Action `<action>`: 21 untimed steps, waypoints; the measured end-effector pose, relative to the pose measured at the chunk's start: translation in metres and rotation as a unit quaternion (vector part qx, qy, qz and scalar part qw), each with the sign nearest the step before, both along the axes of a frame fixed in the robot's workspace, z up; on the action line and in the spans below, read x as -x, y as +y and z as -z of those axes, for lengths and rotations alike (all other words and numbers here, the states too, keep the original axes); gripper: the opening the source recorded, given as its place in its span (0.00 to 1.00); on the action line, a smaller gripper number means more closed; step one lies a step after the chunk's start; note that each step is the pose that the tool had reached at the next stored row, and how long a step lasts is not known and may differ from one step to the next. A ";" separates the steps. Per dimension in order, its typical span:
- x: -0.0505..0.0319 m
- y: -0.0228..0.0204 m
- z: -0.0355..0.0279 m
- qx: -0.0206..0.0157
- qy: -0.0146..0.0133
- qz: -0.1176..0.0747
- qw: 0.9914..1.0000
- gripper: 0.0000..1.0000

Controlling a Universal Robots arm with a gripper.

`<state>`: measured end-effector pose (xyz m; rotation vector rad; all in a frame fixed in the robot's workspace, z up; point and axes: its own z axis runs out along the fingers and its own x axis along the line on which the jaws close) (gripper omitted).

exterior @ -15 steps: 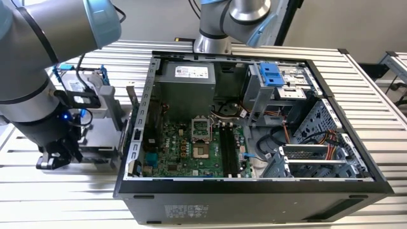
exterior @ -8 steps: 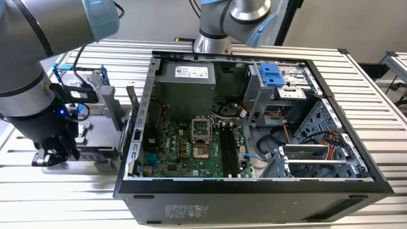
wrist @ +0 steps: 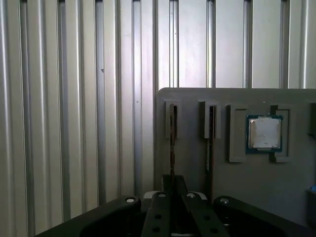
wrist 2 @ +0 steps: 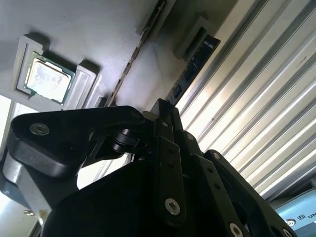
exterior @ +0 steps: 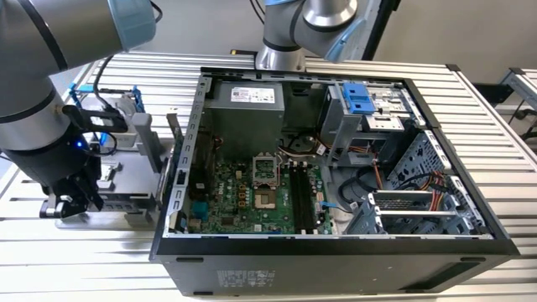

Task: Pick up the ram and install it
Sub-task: 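Pick up the ram and move it above insertion slot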

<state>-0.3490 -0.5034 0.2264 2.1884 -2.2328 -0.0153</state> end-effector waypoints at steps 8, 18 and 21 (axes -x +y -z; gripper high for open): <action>0.0001 0.0001 -0.0001 0.000 -0.002 0.000 1.000 0.00; 0.0001 0.0001 -0.0001 0.000 -0.002 0.000 1.000 0.00; 0.0000 0.0000 -0.0002 0.000 -0.002 0.000 1.000 0.00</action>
